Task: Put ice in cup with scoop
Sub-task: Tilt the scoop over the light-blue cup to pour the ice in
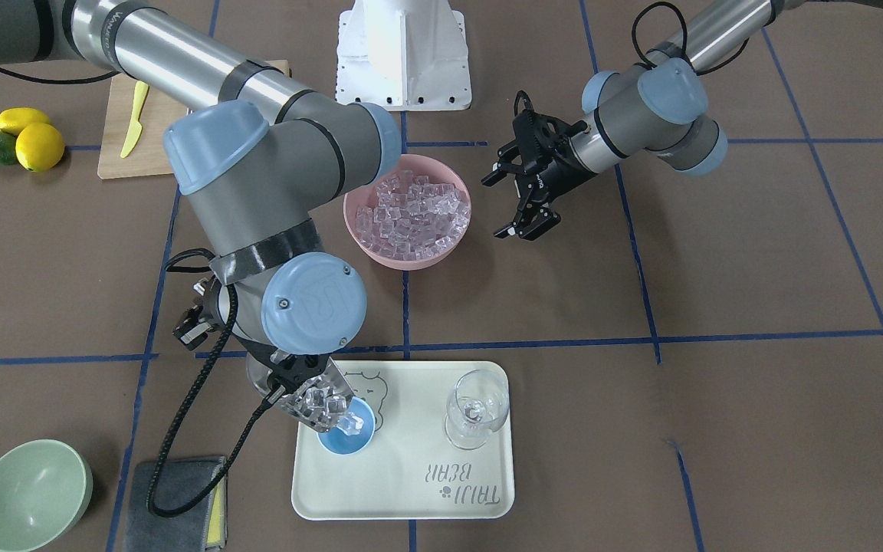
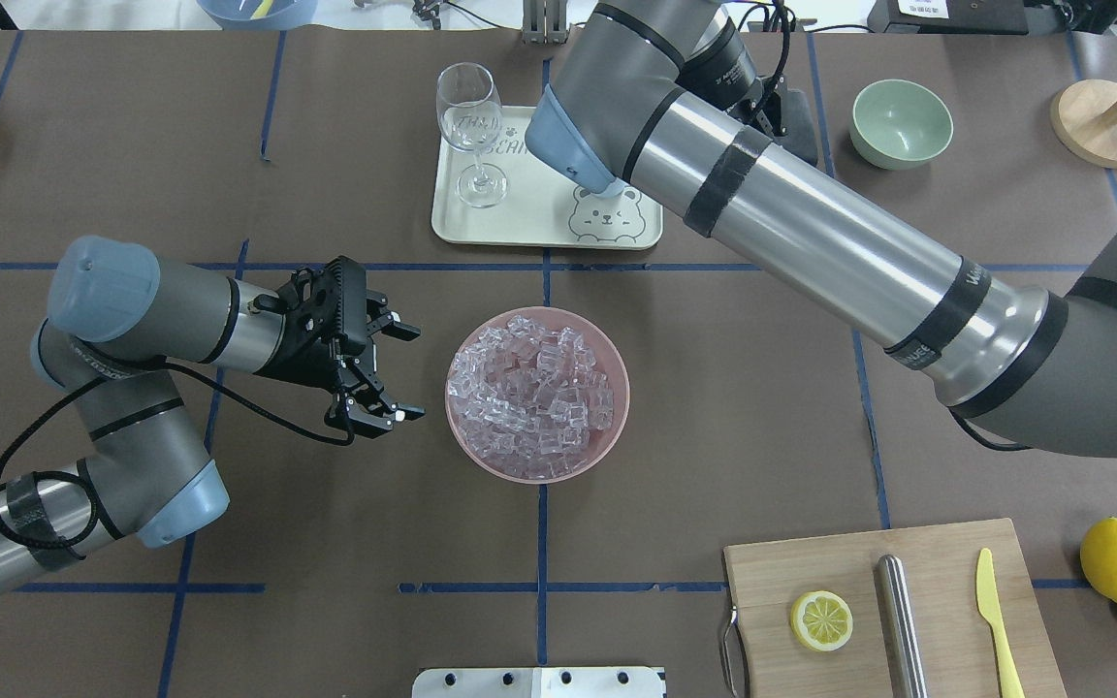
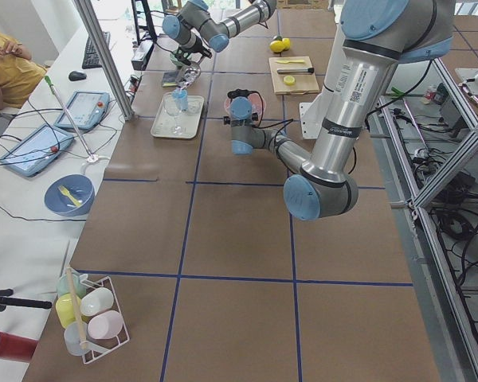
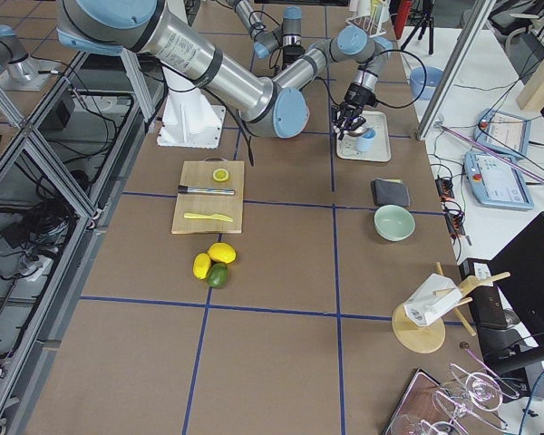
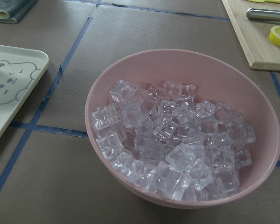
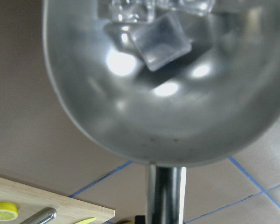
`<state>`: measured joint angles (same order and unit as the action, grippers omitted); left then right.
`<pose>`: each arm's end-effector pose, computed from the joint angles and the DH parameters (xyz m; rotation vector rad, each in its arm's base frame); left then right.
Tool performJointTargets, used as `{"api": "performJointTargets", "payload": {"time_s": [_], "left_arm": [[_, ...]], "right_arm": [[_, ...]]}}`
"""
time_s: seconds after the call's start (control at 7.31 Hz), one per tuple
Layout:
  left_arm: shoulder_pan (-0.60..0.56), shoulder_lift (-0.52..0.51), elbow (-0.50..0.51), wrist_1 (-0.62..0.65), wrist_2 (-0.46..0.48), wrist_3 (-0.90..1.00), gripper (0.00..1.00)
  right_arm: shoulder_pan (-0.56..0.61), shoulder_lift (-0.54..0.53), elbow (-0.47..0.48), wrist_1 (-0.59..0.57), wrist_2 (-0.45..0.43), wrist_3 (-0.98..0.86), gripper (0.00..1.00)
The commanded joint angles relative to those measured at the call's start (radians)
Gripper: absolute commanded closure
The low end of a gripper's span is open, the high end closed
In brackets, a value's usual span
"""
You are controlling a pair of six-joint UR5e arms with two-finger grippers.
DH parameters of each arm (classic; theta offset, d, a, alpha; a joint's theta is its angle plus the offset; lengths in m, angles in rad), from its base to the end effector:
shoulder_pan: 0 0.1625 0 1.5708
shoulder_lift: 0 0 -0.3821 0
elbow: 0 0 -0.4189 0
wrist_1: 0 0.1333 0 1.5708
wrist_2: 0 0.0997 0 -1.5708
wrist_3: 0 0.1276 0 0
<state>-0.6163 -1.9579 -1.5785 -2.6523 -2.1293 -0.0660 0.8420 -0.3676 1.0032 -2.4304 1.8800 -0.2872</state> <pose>0.4909 -0.4282 0.2662 1.0947 1.1629 1.1140 -0.4382 -0.6327 0.1918 -0.2958 -0.2620 -0.9687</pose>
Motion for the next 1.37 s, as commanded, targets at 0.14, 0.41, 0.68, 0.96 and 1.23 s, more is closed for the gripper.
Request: {"api": "performJointTargets", "payload": {"time_s": [0.14, 0.41, 0.68, 0.96, 1.23], "left_arm": [[0.003, 0.001, 0.000, 0.000, 0.003, 0.000, 0.00], [0.003, 0.001, 0.000, 0.000, 0.003, 0.000, 0.00], [0.001, 0.001, 0.000, 0.000, 0.003, 0.000, 0.00], [0.001, 0.002, 0.000, 0.000, 0.003, 0.000, 0.00], [0.001, 0.002, -0.002, 0.000, 0.002, 0.000, 0.00]], "right_arm": [[-0.001, 0.019, -0.038, -0.041, -0.051, -0.024, 1.00], [-0.001, 0.039, -0.049, -0.085, -0.099, -0.064, 1.00], [0.000, 0.052, -0.061, -0.093, -0.120, -0.078, 1.00], [0.000, 0.059, -0.061, -0.105, -0.142, -0.095, 1.00], [0.000, 0.061, -0.061, -0.105, -0.144, -0.110, 1.00]]}}
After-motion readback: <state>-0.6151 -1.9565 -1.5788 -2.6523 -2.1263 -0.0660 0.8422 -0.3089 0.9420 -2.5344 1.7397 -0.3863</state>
